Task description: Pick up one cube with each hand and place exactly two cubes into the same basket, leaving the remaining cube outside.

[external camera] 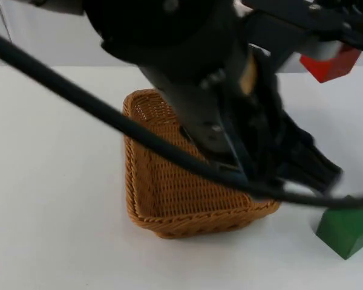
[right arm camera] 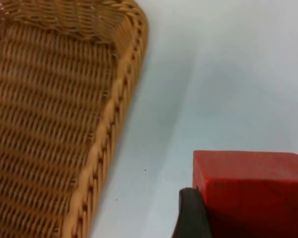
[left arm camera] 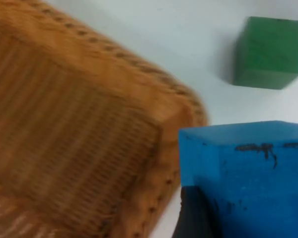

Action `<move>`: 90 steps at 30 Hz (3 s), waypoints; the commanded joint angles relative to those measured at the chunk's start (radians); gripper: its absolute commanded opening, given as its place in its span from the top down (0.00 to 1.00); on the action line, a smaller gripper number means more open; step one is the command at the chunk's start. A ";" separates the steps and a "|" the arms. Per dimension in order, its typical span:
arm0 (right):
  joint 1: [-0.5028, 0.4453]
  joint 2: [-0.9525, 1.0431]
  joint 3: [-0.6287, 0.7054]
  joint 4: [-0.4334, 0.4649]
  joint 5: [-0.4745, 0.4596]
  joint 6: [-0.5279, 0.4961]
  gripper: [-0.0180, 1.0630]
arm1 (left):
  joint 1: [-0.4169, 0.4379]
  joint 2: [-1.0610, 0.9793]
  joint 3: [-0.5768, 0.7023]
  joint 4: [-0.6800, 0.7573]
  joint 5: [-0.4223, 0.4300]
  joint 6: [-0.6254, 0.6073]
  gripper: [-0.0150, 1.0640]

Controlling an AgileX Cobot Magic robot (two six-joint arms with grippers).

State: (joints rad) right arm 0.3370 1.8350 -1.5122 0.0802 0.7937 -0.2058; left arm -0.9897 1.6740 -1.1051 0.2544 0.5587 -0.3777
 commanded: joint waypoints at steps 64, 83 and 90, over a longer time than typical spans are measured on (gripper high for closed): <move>0.222 0.573 -0.480 0.127 -0.070 -0.024 0.96 | 0.282 0.253 0.153 0.207 -0.441 0.026 0.99; 0.222 0.566 -0.480 0.135 -0.048 -0.008 0.31 | 0.282 0.250 0.153 0.210 -0.428 0.026 0.32; 0.222 0.462 -0.480 0.125 -0.062 -0.008 0.31 | 0.282 0.232 0.153 0.228 -0.400 0.026 0.17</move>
State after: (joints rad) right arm 0.5519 2.3643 -1.9823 0.2100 0.7411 -0.2179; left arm -0.7095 1.9270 -0.9563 0.4690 0.1463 -0.3477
